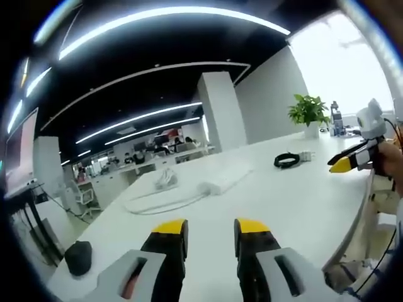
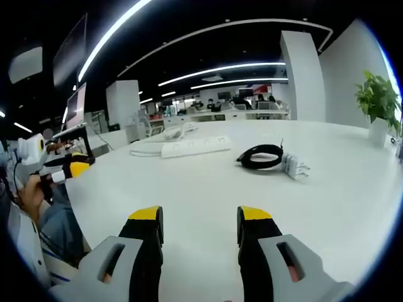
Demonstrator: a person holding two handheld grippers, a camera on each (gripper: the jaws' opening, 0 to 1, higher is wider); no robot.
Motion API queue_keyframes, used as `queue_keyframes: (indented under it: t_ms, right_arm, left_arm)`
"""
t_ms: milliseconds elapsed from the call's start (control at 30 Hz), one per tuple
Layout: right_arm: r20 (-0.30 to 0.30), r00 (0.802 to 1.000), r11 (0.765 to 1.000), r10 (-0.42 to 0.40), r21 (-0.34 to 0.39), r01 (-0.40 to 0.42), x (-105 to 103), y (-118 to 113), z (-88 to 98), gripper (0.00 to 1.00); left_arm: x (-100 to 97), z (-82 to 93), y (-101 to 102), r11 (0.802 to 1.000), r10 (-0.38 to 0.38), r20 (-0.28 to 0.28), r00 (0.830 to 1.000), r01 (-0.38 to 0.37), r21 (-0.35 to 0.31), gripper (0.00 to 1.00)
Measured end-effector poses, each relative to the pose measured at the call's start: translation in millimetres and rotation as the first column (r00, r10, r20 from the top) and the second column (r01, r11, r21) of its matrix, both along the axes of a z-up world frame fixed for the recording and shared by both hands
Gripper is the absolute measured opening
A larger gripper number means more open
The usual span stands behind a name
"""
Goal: Straighten the power strip on the desk, plug the charger into it
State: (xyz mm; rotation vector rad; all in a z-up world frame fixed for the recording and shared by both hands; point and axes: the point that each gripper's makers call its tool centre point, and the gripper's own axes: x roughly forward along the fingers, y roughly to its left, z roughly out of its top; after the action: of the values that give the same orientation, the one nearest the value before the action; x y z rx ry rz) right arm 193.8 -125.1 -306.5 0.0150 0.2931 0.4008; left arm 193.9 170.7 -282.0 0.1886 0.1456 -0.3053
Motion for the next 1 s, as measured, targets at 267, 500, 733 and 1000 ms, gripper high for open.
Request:
queue_keyframes:
  t_ms: [267, 500, 733, 1000]
  right_arm:
    - [-0.006, 1.000, 1.000, -0.003, -0.001, 0.003, 0.7, -1.7, -1.8, 0.47]
    - [-0.004, 1.000, 1.000, -0.005, -0.004, 0.005, 1.7, -3.6, -0.7, 0.47]
    - [-0.003, 1.000, 1.000, -0.003, -0.006, 0.003, 3.3, -3.8, -0.2, 0.47]
    - [-0.005, 1.000, 1.000, 0.002, -0.010, -0.002, 5.1, -1.4, -0.6, 0.47]
  left_arm:
    - [0.1, -2.8, -3.7, 1.000, -0.016, -0.011, 1.000, 0.016, 0.008, 0.28]
    - [1.0, -4.1, -8.4, 0.999, -0.029, -0.019, 0.999, 0.029, 0.015, 0.28]
    - [2.1, -4.7, -7.7, 0.999, -0.025, -0.023, 0.999, 0.026, 0.027, 0.28]
    - [3.7, -5.4, -6.8, 1.000, -0.022, -0.025, 0.999, 0.022, 0.021, 0.28]
